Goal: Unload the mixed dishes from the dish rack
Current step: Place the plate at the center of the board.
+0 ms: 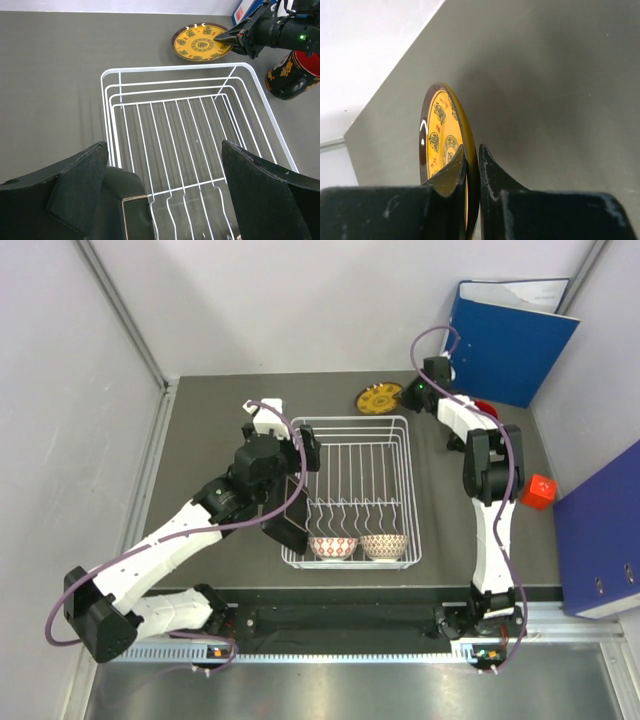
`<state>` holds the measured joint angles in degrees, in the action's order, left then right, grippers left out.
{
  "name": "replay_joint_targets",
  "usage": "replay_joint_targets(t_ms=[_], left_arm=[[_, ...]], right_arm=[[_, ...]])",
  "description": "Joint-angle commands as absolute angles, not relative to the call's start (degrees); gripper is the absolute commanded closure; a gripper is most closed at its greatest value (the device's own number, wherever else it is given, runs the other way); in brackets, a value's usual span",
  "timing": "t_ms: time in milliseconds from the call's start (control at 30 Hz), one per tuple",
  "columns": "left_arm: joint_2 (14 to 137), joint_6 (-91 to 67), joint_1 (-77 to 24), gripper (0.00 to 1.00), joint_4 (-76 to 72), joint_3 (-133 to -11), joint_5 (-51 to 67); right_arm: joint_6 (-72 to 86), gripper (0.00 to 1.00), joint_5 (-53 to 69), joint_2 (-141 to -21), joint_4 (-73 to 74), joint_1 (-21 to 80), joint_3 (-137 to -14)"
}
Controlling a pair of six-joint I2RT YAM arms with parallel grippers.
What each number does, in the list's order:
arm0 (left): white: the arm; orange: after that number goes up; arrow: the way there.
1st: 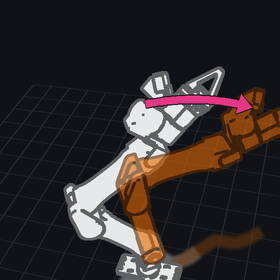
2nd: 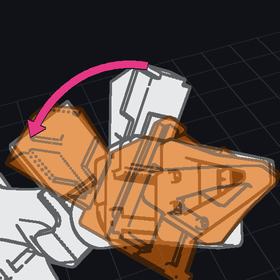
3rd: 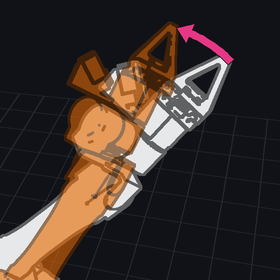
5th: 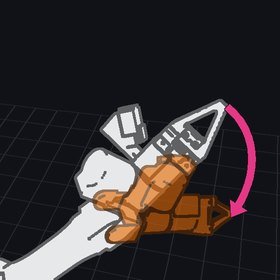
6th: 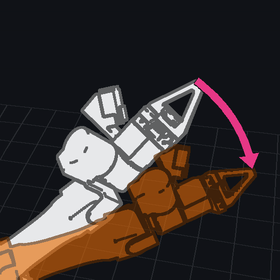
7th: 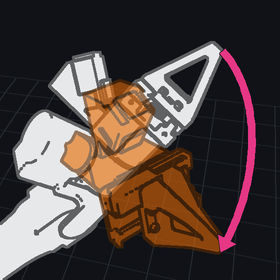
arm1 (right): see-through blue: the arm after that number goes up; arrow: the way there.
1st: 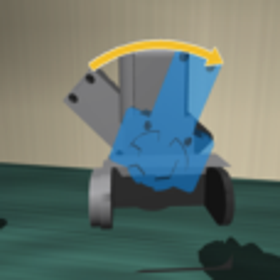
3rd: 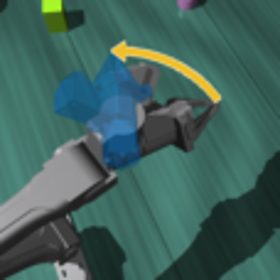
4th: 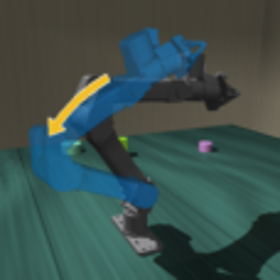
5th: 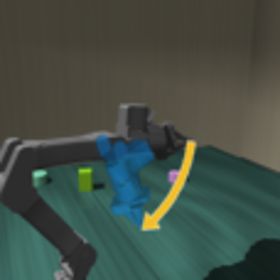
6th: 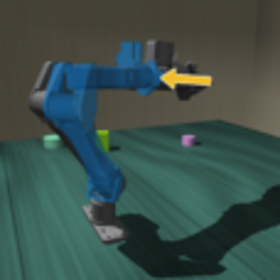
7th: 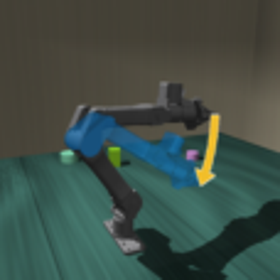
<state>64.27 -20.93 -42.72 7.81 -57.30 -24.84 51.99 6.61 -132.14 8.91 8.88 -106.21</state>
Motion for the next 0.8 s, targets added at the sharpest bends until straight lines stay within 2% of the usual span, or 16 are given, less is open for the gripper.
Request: replay_joint_targets(t_ms=[0, 67, 100, 133, 233, 300, 400, 433, 567, 633, 767], left_arm=[[64.95, -22.24, -42.45, 0.01, 5.98, -58.8, -23.82], [65.21, -22.76, -42.45, 0.01, 6.41, -58.71, -23.91], [65.3, -22.85, -42.45, 0.01, 6.5, -58.62, -23.82], [65.3, -23.03, -42.36, 0.01, 6.59, -58.54, -23.73], [65.3, -23.47, -42.45, 0.01, 6.77, -58.36, -23.55], [65.3, -23.73, -42.36, 0.01, 6.85, -58.27, -23.29], [65.21, -23.82, -42.36, 0.01, 7.03, -58.18, -23.03], [65.13, -23.82, -42.45, 0.01, 7.03, -58.18, -23.03], [64.78, -23.91, -42.45, 0.01, 6.94, -57.83, -22.94], [64.86, -23.91, -42.45, 0.01, 6.86, -57.66, -22.94], [64.78, -24.08, -42.45, 0.01, 6.86, -57.66, -22.85]], right_arm=[[49.4, 1.0, 6.15, -132.8, 11.07, 9.23, -111.35], [48.52, 1.0, 5.8, -133.15, 12.48, 9.32, -111.36], [48.25, 0.96, 5.63, -133.24, 12.92, 9.32, -111.27], [47.99, 0.89, 5.63, -133.24, 13.53, 9.23, -111.27], [47.55, 0.77, 5.45, -133.24, 14.85, 9.32, -111.01], [47.29, 0.72, 5.45, -133.33, 15.38, 9.32, -110.83], [46.58, 0.59, 5.45, -132.81, 15.91, 9.49, -110.39], [46.32, 0.52, 5.19, -132.63, 15.82, 9.32, -110.22], [45.0, 0.36, 4.66, -129.91, 13.37, 10.02, -108.12], [44.65, 0.32, 4.48, -128.24, 12.31, 10.02, -107.75], [43.42, 0.3, 4.75, -126.65, 13.44, 10.02, -109.51]])
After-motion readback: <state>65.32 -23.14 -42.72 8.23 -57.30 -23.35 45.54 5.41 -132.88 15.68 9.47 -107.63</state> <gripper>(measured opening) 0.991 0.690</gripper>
